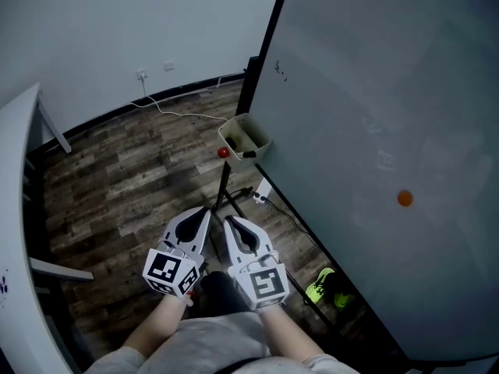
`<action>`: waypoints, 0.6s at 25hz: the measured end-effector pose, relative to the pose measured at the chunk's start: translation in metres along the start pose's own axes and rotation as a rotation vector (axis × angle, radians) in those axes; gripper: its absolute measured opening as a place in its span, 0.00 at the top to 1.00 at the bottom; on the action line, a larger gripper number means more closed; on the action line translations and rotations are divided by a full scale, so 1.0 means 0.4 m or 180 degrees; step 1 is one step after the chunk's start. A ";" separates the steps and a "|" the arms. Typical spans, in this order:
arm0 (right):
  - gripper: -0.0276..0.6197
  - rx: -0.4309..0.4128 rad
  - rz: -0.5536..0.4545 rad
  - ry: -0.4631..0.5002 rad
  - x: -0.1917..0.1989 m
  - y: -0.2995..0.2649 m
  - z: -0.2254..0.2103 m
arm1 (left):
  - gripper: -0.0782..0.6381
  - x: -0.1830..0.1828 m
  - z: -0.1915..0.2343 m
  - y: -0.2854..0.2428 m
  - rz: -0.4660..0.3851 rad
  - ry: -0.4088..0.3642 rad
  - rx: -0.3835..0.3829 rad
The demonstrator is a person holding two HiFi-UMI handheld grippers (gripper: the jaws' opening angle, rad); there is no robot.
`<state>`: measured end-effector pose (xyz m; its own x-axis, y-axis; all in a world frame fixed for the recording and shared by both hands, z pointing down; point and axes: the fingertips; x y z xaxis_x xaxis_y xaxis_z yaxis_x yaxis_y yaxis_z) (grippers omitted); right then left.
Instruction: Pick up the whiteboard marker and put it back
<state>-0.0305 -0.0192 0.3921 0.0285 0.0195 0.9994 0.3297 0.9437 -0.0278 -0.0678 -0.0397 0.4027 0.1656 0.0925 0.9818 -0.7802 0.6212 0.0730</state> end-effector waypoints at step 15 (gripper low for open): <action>0.92 0.0027 -0.0090 0.0275 -0.015 -0.162 -0.131 | 0.87 0.000 0.078 -0.195 0.0090 -0.0108 0.0301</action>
<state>-0.0027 -0.0979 0.3867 0.1007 -0.0356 0.9943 0.3237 0.9461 0.0011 -0.0257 -0.1124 0.4023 0.1234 0.0815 0.9890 -0.8380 0.5424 0.0599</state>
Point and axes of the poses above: the fingertips, and each gripper's own axes: y backward along the fingers, z to its left, x out of its underside, and after that the axes turned 13 degrees about x, right-handed
